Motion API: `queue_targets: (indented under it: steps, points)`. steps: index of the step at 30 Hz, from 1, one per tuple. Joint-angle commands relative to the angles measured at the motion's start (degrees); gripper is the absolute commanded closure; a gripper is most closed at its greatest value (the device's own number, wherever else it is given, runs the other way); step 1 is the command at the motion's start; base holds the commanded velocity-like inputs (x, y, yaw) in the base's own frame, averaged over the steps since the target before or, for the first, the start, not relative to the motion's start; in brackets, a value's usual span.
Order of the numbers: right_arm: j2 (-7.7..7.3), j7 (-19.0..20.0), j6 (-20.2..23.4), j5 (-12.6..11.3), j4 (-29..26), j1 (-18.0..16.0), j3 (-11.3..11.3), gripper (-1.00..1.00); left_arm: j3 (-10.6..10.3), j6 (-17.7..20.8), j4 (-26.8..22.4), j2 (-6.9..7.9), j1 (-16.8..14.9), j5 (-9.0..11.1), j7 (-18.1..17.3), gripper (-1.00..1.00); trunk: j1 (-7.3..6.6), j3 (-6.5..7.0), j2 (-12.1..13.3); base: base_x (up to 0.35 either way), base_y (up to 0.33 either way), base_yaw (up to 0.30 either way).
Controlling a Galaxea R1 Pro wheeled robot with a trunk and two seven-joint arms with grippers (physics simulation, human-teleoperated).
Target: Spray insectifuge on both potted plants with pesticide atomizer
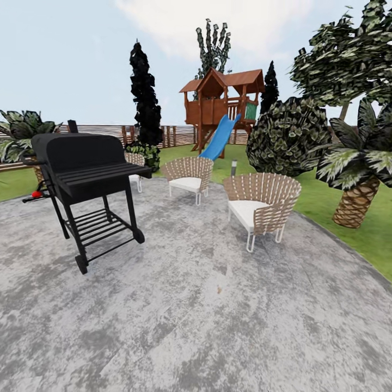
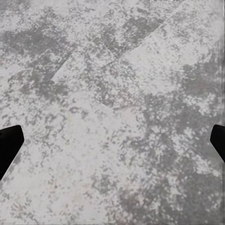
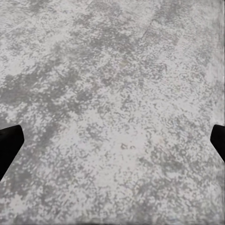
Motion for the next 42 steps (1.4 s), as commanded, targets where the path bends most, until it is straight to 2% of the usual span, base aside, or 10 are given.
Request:
queue_targets:
  steps: [1,14,42]
  points:
    - [0.01,-0.01,-0.18,0.03,0.06,-0.05,-0.03,-1.0,0.06,-0.18,0.02,0.01,-0.03,0.04,-0.02,-1.0,0.0,-0.06,-0.03,0.0,0.0,-0.267]
    - [0.01,-0.05,-0.18,0.02,0.01,-0.05,-0.03,-1.0,0.03,-0.25,0.01,-0.04,0.03,0.1,-0.02,-1.0,0.0,-0.06,-0.03,0.0,0.0,-0.267]
    - [0.01,-0.06,-0.18,0.03,0.06,-0.05,-0.06,-1.0,0.1,-0.21,0.02,0.06,0.03,0.13,-0.02,-1.0,6.15,-5.09,-11.26,0.0,0.0,-0.267]
